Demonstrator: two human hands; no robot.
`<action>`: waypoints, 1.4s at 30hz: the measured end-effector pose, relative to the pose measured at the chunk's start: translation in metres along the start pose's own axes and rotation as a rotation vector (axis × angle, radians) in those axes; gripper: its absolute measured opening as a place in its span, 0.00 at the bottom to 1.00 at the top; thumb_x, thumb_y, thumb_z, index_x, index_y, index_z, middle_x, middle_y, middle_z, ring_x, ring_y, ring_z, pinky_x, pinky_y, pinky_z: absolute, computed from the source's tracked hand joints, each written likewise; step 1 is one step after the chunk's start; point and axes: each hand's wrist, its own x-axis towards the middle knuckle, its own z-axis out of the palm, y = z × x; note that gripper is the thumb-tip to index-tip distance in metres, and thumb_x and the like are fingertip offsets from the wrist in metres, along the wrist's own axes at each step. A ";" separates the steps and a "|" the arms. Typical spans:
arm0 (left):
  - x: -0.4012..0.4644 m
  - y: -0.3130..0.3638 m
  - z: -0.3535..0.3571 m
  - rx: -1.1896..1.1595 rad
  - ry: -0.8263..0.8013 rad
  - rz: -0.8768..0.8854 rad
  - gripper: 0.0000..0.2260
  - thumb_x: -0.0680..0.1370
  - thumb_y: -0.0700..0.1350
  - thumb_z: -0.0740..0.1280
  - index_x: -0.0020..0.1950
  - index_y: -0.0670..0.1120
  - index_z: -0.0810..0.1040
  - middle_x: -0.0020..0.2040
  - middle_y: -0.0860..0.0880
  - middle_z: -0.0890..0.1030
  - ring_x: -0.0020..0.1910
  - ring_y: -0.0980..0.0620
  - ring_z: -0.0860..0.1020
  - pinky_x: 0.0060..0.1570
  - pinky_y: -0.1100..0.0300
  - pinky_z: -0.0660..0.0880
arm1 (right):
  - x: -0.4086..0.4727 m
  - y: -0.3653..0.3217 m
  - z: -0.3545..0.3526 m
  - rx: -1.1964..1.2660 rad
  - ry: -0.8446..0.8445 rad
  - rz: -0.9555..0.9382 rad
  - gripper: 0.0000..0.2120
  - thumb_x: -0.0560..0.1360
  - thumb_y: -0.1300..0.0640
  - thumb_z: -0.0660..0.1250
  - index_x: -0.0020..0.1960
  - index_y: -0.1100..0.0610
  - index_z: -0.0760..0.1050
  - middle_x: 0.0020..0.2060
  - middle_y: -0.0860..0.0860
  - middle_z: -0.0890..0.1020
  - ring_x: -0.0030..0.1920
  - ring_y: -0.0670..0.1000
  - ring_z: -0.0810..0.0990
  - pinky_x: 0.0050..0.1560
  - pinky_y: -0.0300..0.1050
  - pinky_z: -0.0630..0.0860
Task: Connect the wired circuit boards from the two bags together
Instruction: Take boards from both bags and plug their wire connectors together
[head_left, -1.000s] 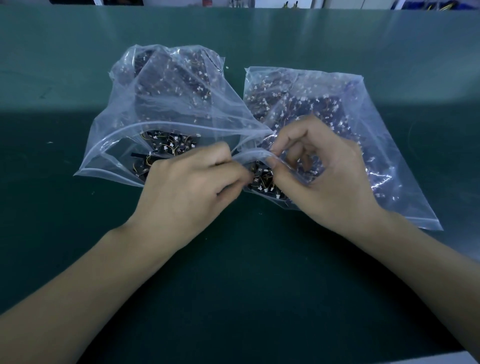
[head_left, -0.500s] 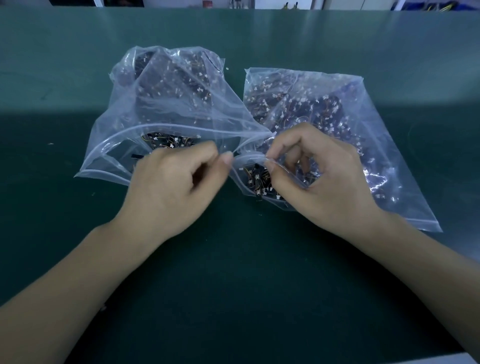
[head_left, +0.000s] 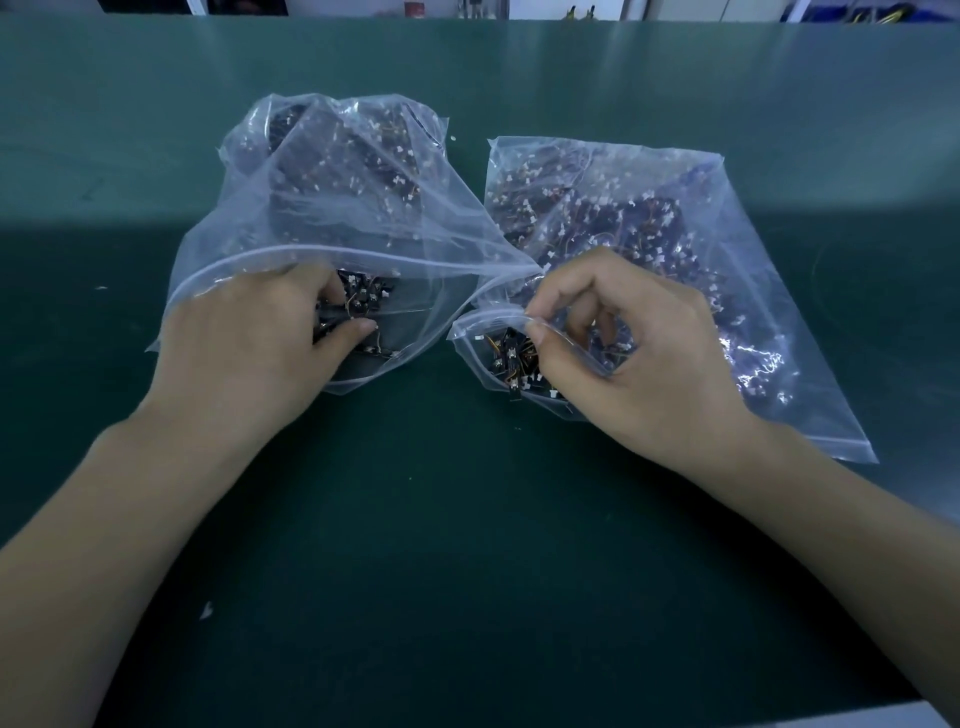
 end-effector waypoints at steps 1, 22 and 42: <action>-0.001 0.001 -0.001 -0.031 0.022 0.023 0.13 0.78 0.61 0.71 0.54 0.52 0.82 0.44 0.52 0.83 0.49 0.41 0.82 0.47 0.48 0.76 | 0.000 0.001 0.000 0.003 -0.001 -0.001 0.08 0.77 0.68 0.75 0.52 0.58 0.81 0.43 0.32 0.76 0.36 0.48 0.79 0.46 0.27 0.70; -0.015 0.035 -0.009 -0.565 0.327 0.401 0.09 0.80 0.51 0.78 0.46 0.45 0.90 0.41 0.50 0.82 0.38 0.61 0.75 0.39 0.63 0.70 | -0.003 0.003 0.001 0.021 -0.083 0.048 0.14 0.78 0.52 0.78 0.61 0.53 0.81 0.47 0.44 0.84 0.38 0.48 0.80 0.45 0.30 0.70; -0.028 0.058 -0.004 -1.009 0.209 0.253 0.05 0.79 0.51 0.78 0.49 0.55 0.84 0.42 0.57 0.86 0.39 0.51 0.85 0.34 0.56 0.80 | 0.001 0.007 -0.001 0.068 -0.014 -0.097 0.03 0.81 0.63 0.75 0.52 0.63 0.87 0.46 0.54 0.85 0.42 0.52 0.82 0.43 0.43 0.77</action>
